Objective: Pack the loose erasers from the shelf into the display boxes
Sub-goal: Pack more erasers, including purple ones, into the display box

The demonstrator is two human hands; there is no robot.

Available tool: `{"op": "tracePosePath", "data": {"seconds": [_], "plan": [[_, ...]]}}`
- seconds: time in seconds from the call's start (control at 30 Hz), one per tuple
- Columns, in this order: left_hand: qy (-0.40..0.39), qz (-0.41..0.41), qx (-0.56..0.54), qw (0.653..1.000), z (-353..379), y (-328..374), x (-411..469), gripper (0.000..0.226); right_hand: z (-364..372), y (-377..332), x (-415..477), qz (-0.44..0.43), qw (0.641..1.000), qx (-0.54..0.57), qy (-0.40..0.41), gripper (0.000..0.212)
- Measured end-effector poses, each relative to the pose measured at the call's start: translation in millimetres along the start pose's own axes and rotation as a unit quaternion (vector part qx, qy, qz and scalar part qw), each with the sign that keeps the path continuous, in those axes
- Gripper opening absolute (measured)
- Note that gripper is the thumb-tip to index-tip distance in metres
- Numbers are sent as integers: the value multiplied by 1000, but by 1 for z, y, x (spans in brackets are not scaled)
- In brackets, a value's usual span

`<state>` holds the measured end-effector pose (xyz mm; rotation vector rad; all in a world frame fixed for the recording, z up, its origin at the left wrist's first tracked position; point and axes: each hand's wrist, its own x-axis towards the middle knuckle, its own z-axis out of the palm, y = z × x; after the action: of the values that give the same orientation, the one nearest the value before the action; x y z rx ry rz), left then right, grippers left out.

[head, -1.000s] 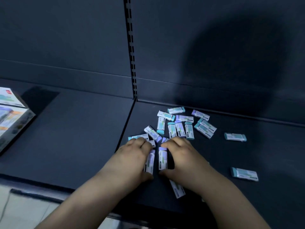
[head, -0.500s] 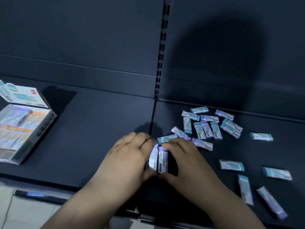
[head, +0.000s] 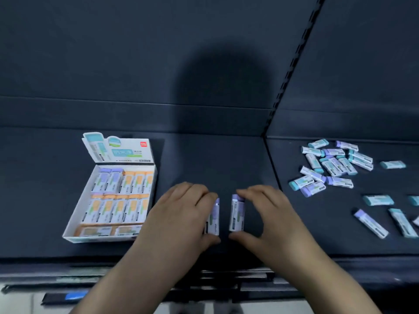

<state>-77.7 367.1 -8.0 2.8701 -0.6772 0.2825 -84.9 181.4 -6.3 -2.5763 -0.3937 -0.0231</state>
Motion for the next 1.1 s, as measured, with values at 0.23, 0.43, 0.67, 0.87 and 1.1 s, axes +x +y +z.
{"op": "tracePosePath", "data": {"seconds": [0.23,0.43,0.67,0.87,1.1], "plan": [[9,-5,14,1000,-6,-6,-13,74,2,-17,0,-12,1000,8,-10,68],[-2,-64,-1,998,-17,-13,-13,78,-2,-24,16,-70,996,26,-48,68],[-26,-98,23,995,-23,-50,-23,76,16,-49,45,-94,994,32,-53,68],[-39,-124,52,990,-34,-117,-35,75,41,-86,74,-88,996,19,-23,71],[-30,-77,-10,997,-34,-173,-25,76,79,-126,112,-81,996,-38,-23,61]]}}
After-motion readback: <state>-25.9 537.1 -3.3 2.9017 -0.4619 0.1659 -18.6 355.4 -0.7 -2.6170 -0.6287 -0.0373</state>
